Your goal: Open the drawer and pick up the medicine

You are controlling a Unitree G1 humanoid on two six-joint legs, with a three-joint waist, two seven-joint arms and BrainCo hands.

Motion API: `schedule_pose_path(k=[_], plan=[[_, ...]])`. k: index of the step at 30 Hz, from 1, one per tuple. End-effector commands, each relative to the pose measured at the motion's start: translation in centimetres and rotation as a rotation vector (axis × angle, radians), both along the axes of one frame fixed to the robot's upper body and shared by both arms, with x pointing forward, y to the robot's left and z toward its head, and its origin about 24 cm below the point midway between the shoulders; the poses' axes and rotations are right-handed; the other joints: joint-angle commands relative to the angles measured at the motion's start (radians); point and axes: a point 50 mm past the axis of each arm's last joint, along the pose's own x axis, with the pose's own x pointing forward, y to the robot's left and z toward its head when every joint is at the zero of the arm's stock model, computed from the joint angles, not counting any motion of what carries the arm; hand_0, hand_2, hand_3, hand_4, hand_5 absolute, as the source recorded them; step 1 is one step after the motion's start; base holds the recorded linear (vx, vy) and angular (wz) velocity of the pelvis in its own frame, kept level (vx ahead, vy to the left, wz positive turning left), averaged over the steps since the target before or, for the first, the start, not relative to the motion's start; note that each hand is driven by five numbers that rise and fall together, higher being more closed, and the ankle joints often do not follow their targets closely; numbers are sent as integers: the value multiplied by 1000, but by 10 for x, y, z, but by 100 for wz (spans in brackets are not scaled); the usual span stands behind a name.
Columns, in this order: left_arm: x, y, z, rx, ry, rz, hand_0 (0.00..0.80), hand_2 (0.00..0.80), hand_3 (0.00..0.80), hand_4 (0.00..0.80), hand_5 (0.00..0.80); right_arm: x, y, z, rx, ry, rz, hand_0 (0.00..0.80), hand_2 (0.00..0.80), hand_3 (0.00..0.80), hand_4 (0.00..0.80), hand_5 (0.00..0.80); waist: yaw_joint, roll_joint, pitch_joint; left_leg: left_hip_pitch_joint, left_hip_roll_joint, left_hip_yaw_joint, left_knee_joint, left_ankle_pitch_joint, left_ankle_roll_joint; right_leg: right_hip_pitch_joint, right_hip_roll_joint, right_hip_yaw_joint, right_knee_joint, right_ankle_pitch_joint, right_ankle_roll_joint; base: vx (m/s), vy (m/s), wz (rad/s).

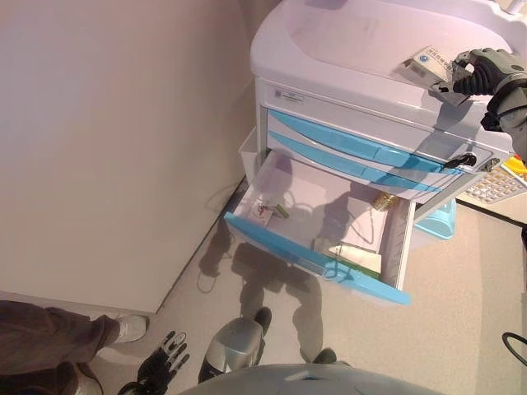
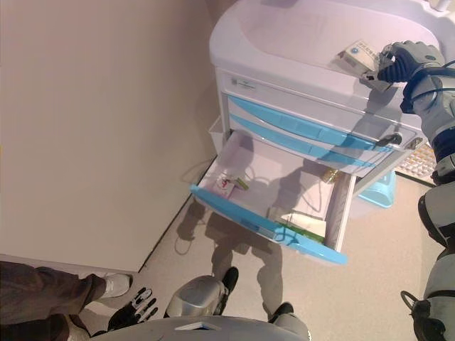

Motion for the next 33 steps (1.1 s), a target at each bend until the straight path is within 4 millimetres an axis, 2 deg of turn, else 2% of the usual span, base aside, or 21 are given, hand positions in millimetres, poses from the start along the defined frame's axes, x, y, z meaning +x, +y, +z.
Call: schedule_pose_path(k=[1, 6, 11, 12, 13, 16, 26, 33], plan=[[-11, 18, 6, 53, 6, -33, 0, 0, 0, 0, 0, -6, 2, 38, -194, -126, -11, 800, 800, 800, 800, 800, 34, -11, -21, 13, -22, -27, -10, -101, 3, 19, -11, 37, 143, -52, -5, 0, 0, 0], [-12, 18, 6, 56, 9, -34, 0, 0, 0, 0, 0, -5, 11, 50, -289, -167, -18, 800, 800, 800, 800, 800, 37, -16, -23, 11, -18, -24, -13, -98, 2, 17, -11, 36, 138, -52, -1, 0, 0, 0], [-13, 19, 6, 59, 8, -29, 0, 0, 0, 0, 0, -3, 15, 56, -308, -144, -26, 800, 800, 800, 800, 800, 43, -21, -29, 14, -20, -25, -18, -97, 2, 21, -10, 29, 134, -51, -1, 0, 0, 0], [-13, 19, 6, 59, 10, -28, 0, 0, 0, 0, 0, -3, 13, 58, -315, -155, -52, 169, 169, 169, 169, 169, 46, -22, -31, 15, -18, -25, -19, -96, 2, 22, -10, 27, 135, -52, -1, 0, 0, 0], [-13, 20, 6, 59, 10, -28, 0, 0, 0, 0, 0, -3, 12, 58, -316, -151, -62, 0, 0, 0, 0, 0, 46, -22, -32, 15, -18, -25, -19, -95, 2, 23, -10, 27, 135, -52, -1, 0, 0, 0], [-13, 20, 6, 57, 16, -31, 0, 0, 0, 0, 0, -4, 9, 60, -359, -156, -95, 0, 0, 0, 0, 0, 50, -23, -35, 16, -17, -28, -22, -94, 3, 22, -10, 26, 137, -48, 0, 0, 0, 0], [-14, 17, 6, 50, 17, -32, 0, 0, 0, 0, 0, -7, 29, 81, -625, -355, -92, 0, 0, 0, 0, 0, 54, -27, -39, 12, -16, -24, -18, -96, 1, 23, -13, 21, 133, -51, 3, 0, 0, 0], [-12, 14, 6, 42, 8, -40, 0, 0, 0, 0, 0, -5, 70, 88, -675, -417, 80, 0, 0, 0, 0, 0, 45, -31, -47, 12, -15, -15, -19, -99, -1, 21, -11, 29, 125, -51, 6, -9, -17, -2]])
